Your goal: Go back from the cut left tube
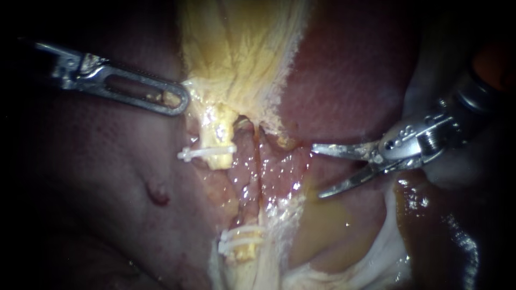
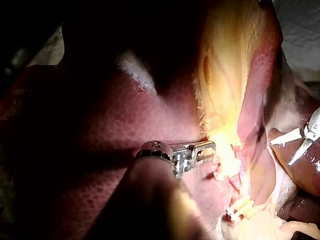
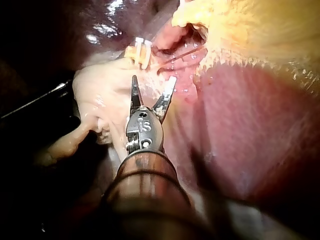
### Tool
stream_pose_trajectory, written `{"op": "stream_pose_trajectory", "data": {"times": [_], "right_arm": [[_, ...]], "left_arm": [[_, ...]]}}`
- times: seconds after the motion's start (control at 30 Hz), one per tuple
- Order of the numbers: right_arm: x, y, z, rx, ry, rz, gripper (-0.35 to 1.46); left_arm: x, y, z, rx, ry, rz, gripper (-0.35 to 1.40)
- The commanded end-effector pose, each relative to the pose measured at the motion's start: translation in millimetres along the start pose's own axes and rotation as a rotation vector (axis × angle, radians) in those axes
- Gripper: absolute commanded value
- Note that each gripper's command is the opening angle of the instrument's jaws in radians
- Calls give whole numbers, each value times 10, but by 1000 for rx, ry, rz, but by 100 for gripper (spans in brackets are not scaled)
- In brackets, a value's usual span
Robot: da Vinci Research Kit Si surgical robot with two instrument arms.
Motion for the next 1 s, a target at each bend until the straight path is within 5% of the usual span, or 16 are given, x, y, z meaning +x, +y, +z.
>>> {"op": "stream_pose_trajectory", "data": {"times": [0.03, 0.67, 1.0], "right_arm": [[0, -1, 0, 0, 0, 0, 145], [-4, 2, 1, -1, 0, 0, 145], [-5, 3, 2, -2, -1, 1, 145]], "left_arm": [[1, 0, 2, -2, -1, -1, -35], [8, 13, 71, 8, 6, 8, -35], [10, 27, 81, 1, 15, 15, -35]]}}
